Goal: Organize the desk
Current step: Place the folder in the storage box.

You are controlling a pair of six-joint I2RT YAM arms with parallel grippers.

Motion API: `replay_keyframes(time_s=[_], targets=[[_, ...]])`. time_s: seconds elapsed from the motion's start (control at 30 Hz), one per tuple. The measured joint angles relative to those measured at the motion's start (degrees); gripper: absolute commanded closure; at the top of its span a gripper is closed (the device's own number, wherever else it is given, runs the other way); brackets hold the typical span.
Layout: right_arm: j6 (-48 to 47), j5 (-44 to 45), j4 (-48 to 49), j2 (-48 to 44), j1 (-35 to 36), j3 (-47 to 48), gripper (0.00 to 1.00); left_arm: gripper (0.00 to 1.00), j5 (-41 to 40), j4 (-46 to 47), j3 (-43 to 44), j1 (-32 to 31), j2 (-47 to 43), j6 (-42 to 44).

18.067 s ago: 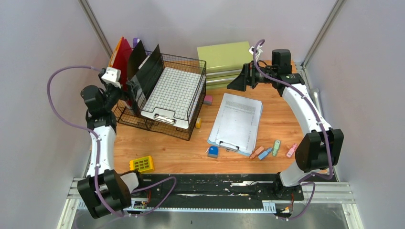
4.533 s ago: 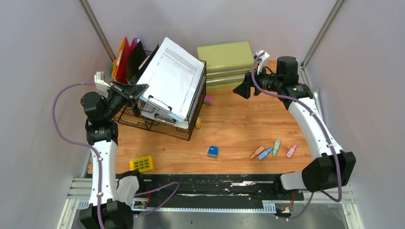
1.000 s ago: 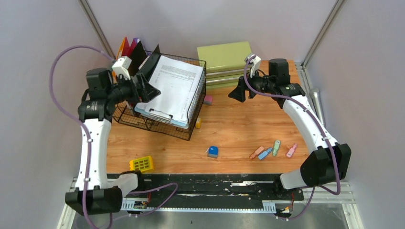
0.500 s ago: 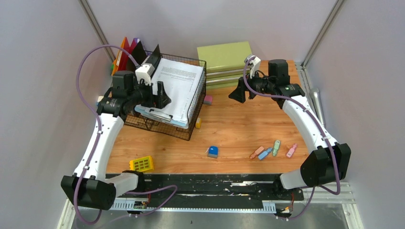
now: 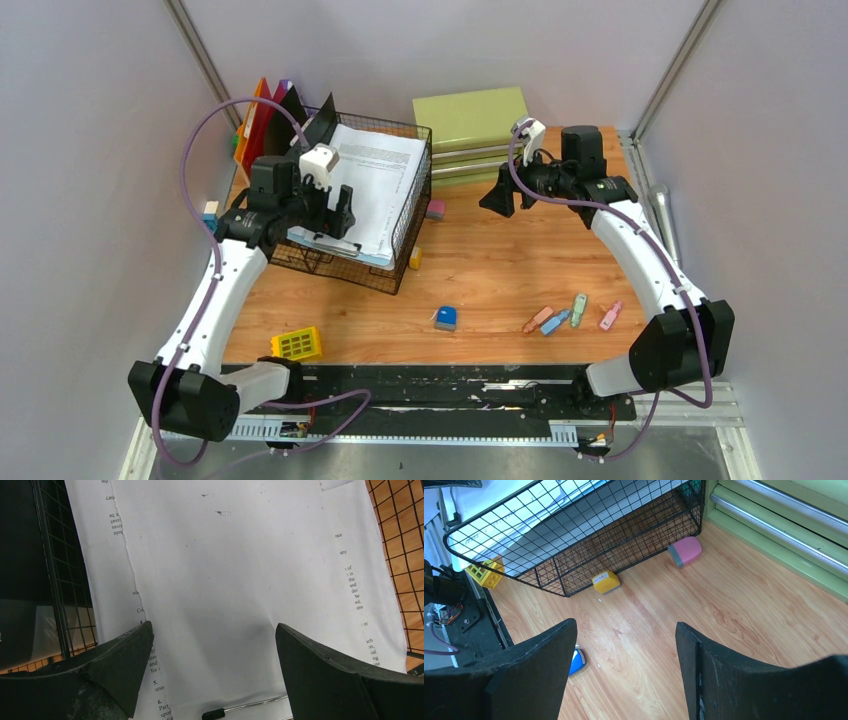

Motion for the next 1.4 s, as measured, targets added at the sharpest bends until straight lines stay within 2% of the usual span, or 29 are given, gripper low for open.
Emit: replay_keyframes(time_s=[0.37, 0.6, 0.77, 1.1, 1.33, 1.4], targets=[[-0.2, 0.4, -0.1, 0.0, 0.0, 0.0, 0.27, 0.00, 2.3, -0.2, -0.8, 0.0, -1.8, 4.5], [-0.7, 1.2, -0.3, 0.0, 0.0, 0.0, 0.27, 0.00, 7.8, -6.7, 1.9, 0.3, -7.0, 7.6], [-1.5, 1.7, -0.4, 0.0, 0.0, 0.0, 0.27, 0.00, 11.9, -13.8, 6.8, 0.3, -9.1, 14.8], [-2.6, 2.5, -0.8, 0.0, 0.0, -1.0, 0.27, 0.00, 14.7, -26.1, 6.0, 0.3, -14.0, 28.9], [-6.8, 7.6, -4.2, -1.7, 0.0, -4.4, 0.26, 0.00, 15.2, -24.2, 7.1, 0.3, -14.9, 26.3], [-8.7, 9.9, -5.8, -3.1, 0.0, -6.1, 0.19, 0.00, 15.1, -21.6, 8.2, 0.3, -14.4, 23.7]])
